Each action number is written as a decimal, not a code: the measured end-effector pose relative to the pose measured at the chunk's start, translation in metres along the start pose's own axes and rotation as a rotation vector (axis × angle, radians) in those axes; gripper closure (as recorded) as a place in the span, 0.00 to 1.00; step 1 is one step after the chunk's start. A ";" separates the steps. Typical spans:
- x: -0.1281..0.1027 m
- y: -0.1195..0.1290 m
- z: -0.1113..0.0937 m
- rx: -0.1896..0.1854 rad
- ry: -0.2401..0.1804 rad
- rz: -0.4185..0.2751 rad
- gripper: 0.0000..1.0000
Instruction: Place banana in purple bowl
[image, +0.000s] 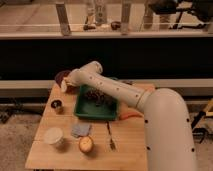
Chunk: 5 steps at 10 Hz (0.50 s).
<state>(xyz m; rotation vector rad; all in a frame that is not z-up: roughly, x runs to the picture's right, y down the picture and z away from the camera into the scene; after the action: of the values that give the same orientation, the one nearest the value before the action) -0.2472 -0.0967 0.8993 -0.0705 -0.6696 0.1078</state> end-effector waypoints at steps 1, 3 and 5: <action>-0.003 -0.008 0.010 0.015 -0.012 -0.006 0.97; -0.010 -0.015 0.022 0.034 -0.034 -0.015 0.96; -0.012 -0.016 0.030 0.051 -0.029 -0.020 0.83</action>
<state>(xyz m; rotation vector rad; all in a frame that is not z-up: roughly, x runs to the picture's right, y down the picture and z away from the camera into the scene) -0.2741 -0.1128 0.9164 -0.0132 -0.6964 0.1069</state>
